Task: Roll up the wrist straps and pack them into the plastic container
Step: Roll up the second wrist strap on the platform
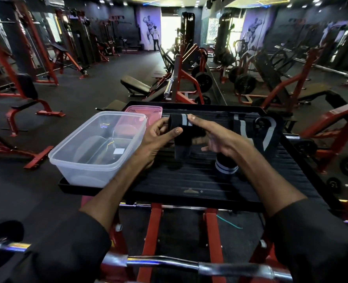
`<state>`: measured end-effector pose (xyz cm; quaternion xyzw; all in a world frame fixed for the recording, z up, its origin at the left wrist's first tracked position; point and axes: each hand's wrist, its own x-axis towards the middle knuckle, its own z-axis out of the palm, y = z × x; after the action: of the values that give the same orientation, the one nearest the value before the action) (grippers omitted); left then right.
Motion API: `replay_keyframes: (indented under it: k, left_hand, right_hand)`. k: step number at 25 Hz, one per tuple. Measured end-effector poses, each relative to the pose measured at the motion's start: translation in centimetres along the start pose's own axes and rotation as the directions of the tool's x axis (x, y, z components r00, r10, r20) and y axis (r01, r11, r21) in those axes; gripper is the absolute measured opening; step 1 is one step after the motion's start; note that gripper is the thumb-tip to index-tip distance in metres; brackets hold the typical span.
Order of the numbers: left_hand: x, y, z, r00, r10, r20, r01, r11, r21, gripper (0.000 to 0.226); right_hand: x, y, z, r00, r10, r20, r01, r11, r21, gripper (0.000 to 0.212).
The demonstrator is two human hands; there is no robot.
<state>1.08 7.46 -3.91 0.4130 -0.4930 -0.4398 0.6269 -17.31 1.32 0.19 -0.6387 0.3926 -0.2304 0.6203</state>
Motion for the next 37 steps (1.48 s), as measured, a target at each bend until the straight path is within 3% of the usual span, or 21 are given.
replay_keyframes:
  k: [3,8,11,14,16,18,20,23,26,29,31,34,37]
  left_hand:
    - [0.4,0.4,-0.8,0.999,0.017,0.045,-0.019,0.999,0.044,0.036]
    - [0.4,0.9,-1.2,0.97,-0.206,0.127,0.189,0.972,0.137,0.042]
    - [0.4,0.6,-1.0,0.954,-0.255,0.157,0.242,0.966,0.096,0.038]
    - [0.5,0.3,-0.1,0.981,-0.185,0.064,0.184,0.983,0.012,0.036]
    - [0.6,0.0,0.4,0.993,-0.118,0.001,0.118,0.993,-0.02,0.032]
    - [0.7,-0.2,0.2,0.996,-0.087,-0.01,0.087,0.995,-0.04,0.031]
    - [0.9,-0.4,-0.3,0.998,-0.064,0.011,0.064,0.997,-0.051,0.039]
    - [1.0,-0.4,-0.3,1.0,-0.019,0.005,0.019,0.998,-0.056,0.049]
    - [0.8,-0.7,0.1,1.0,0.022,-0.005,-0.022,0.996,-0.082,0.047]
    - [0.7,-0.9,-0.2,1.0,-0.003,0.004,0.004,0.997,-0.083,0.044]
    - [0.6,-1.2,-0.5,1.0,0.006,0.03,-0.007,0.998,0.058,0.053]
    - [0.6,-1.8,-0.6,0.988,0.127,0.089,-0.152,0.91,0.387,0.062]
    - [0.4,-2.2,-0.7,0.982,0.168,0.081,-0.186,0.894,0.407,0.061]
  right_hand:
    - [0.2,0.3,-0.2,0.998,-0.064,0.0,0.063,0.995,0.08,0.051]
    - [0.9,1.1,-0.4,0.967,-0.198,-0.161,0.219,0.968,0.125,0.033]
    - [0.5,1.2,-0.2,0.943,-0.266,-0.202,0.28,0.959,0.048,0.048]
    - [0.6,1.2,0.2,0.912,-0.347,-0.221,0.35,0.936,-0.025,0.059]
    - [0.6,0.7,0.1,0.933,-0.313,-0.175,0.332,0.939,0.087,0.058]
    - [0.5,0.1,-0.3,0.978,-0.195,-0.073,0.208,0.929,0.306,0.052]
    - [0.8,0.1,-1.0,0.992,-0.125,-0.016,0.123,0.93,0.347,0.053]
    - [1.1,0.6,-0.8,0.996,-0.089,0.018,0.085,0.982,0.167,0.047]
    - [1.5,1.4,-0.5,0.997,-0.062,0.036,0.056,0.989,0.134,0.051]
    - [1.2,1.4,-0.5,0.987,-0.158,-0.016,0.157,0.986,-0.055,0.058]
    - [1.4,1.5,-0.6,0.97,-0.24,-0.033,0.223,0.937,-0.268,0.062]
    - [1.8,2.1,-0.4,0.977,-0.214,0.004,0.185,0.837,-0.515,0.07]
    - [1.7,2.2,-0.7,0.976,-0.218,-0.005,0.19,0.861,-0.471,0.069]
